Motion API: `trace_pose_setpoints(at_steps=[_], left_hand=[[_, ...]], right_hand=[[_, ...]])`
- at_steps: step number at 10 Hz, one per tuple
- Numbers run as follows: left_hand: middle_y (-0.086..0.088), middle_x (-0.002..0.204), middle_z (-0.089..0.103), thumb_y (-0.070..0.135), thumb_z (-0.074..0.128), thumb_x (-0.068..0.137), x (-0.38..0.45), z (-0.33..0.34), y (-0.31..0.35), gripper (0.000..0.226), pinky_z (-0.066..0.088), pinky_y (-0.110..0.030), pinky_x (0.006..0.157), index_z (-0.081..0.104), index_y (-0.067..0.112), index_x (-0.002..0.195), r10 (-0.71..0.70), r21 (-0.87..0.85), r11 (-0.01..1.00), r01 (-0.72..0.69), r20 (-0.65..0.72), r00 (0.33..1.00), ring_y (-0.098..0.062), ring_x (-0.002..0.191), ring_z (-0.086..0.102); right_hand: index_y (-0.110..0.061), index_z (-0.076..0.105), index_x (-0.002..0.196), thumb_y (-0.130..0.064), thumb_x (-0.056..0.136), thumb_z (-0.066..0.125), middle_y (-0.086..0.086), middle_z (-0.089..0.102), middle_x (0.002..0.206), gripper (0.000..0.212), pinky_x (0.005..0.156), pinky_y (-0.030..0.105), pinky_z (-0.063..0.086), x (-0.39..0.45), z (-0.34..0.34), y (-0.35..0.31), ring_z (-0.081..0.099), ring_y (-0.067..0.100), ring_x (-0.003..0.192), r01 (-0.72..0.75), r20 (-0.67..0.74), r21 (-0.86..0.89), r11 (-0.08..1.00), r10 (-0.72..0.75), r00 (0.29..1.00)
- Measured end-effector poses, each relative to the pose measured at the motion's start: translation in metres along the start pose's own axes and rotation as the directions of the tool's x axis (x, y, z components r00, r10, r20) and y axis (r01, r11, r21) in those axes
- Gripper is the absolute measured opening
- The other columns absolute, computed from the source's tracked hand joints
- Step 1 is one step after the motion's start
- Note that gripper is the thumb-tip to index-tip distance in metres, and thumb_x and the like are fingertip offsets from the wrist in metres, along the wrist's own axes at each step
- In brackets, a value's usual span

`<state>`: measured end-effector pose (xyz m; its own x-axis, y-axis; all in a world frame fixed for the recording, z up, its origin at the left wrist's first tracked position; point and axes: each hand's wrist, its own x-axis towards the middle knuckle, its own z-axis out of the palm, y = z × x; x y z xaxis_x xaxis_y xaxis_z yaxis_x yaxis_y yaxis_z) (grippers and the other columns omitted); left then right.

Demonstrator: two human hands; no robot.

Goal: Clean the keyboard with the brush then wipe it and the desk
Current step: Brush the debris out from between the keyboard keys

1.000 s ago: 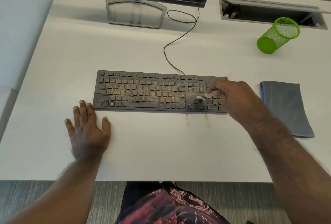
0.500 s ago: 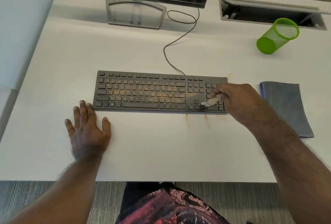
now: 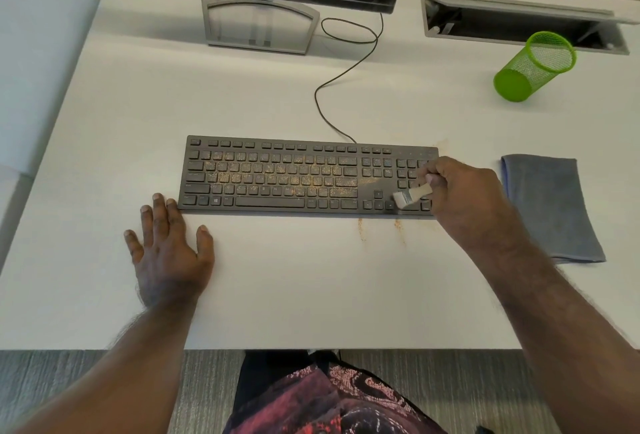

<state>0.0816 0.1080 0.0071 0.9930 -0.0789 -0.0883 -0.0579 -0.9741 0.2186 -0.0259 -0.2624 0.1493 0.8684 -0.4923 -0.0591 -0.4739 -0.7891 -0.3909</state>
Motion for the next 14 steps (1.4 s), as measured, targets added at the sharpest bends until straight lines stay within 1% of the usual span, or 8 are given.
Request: trace_pose_setpoints(at_steps=[1,4,6,8,9,11,13,14], left_hand=[[-0.004,0.172,0.007,0.052,0.025,0.094,0.0,0.0,0.0,0.081,-0.001,-0.05,0.127,0.02,0.008,0.162,-0.001,0.0,1.0,0.001,-0.002,1.0,-0.024,0.158,0.004],[-0.004,0.172,0.007,0.051,0.024,0.094,-0.001,-0.001,0.0,0.08,0.0,-0.051,0.127,0.019,0.009,0.162,0.0,0.004,1.0,0.0,0.0,1.0,-0.024,0.158,0.004],[-0.005,0.172,0.009,0.051,0.025,0.094,0.0,-0.002,0.002,0.08,0.001,-0.051,0.127,0.02,0.008,0.162,-0.001,-0.002,1.0,0.001,-0.004,1.0,-0.024,0.158,0.004],[-0.005,0.172,0.008,0.051,0.024,0.094,-0.001,-0.002,0.0,0.08,0.0,-0.051,0.127,0.019,0.009,0.162,0.0,-0.001,1.0,0.0,-0.001,1.0,-0.024,0.158,0.004],[-0.005,0.172,0.008,0.05,0.025,0.094,-0.001,-0.002,0.0,0.08,-0.001,-0.05,0.127,0.019,0.009,0.162,-0.002,0.0,1.0,0.002,0.0,1.0,-0.024,0.158,0.004],[-0.005,0.172,0.009,0.05,0.026,0.094,0.0,-0.001,0.0,0.08,0.0,-0.05,0.127,0.02,0.008,0.162,-0.003,0.006,1.0,0.003,-0.003,1.0,-0.024,0.158,0.005],[-0.006,0.171,0.011,0.049,0.026,0.094,-0.001,-0.001,0.001,0.079,0.001,-0.051,0.126,0.022,0.007,0.161,-0.002,0.004,1.0,0.002,-0.01,1.0,-0.026,0.158,0.007],[-0.006,0.171,0.01,0.05,0.025,0.095,0.0,-0.001,0.0,0.079,0.001,-0.051,0.127,0.02,0.007,0.161,0.001,0.009,1.0,-0.001,-0.007,1.0,-0.025,0.158,0.006]], right_hand=[[-0.012,0.068,0.113,-0.015,0.1,0.049,0.008,0.073,0.102,0.023,0.077,0.037,0.056,-0.001,0.003,-0.002,0.068,0.027,0.087,0.036,-0.09,0.032,0.999,-0.032,0.995],[-0.015,0.07,0.108,-0.013,0.099,0.048,0.004,0.073,0.101,0.024,0.067,0.026,0.045,-0.01,0.001,0.001,0.062,0.019,0.075,0.005,0.013,-0.026,1.0,-0.005,1.0],[-0.013,0.069,0.109,-0.01,0.099,0.05,0.005,0.072,0.108,0.021,0.076,0.03,0.049,-0.012,0.004,0.006,0.066,0.025,0.091,0.09,0.025,-0.027,0.996,-0.089,0.996],[-0.025,0.067,0.104,-0.017,0.098,0.048,-0.003,0.072,0.102,0.022,0.063,0.024,0.043,-0.011,-0.004,0.028,0.057,0.013,0.073,0.041,-0.005,0.004,0.999,-0.041,0.999],[-0.023,0.068,0.108,-0.015,0.099,0.05,-0.007,0.071,0.104,0.022,0.068,0.017,0.04,-0.016,-0.002,0.03,0.06,0.007,0.083,0.08,-0.01,0.052,0.995,-0.079,0.997],[-0.028,0.066,0.101,-0.019,0.096,0.045,-0.005,0.072,0.094,0.023,0.072,0.04,0.057,-0.017,-0.005,0.05,0.069,0.02,0.08,-0.036,-0.03,-0.03,0.999,0.035,0.999],[-0.026,0.064,0.105,-0.022,0.097,0.042,-0.003,0.072,0.095,0.023,0.072,0.044,0.057,-0.022,-0.006,0.05,0.068,0.023,0.081,-0.056,-0.132,-0.017,0.998,0.053,0.99],[-0.031,0.061,0.105,-0.03,0.096,0.039,-0.007,0.071,0.098,0.024,0.07,0.042,0.057,-0.025,0.001,0.044,0.068,0.019,0.08,-0.022,-0.064,0.023,0.999,0.024,0.998]])
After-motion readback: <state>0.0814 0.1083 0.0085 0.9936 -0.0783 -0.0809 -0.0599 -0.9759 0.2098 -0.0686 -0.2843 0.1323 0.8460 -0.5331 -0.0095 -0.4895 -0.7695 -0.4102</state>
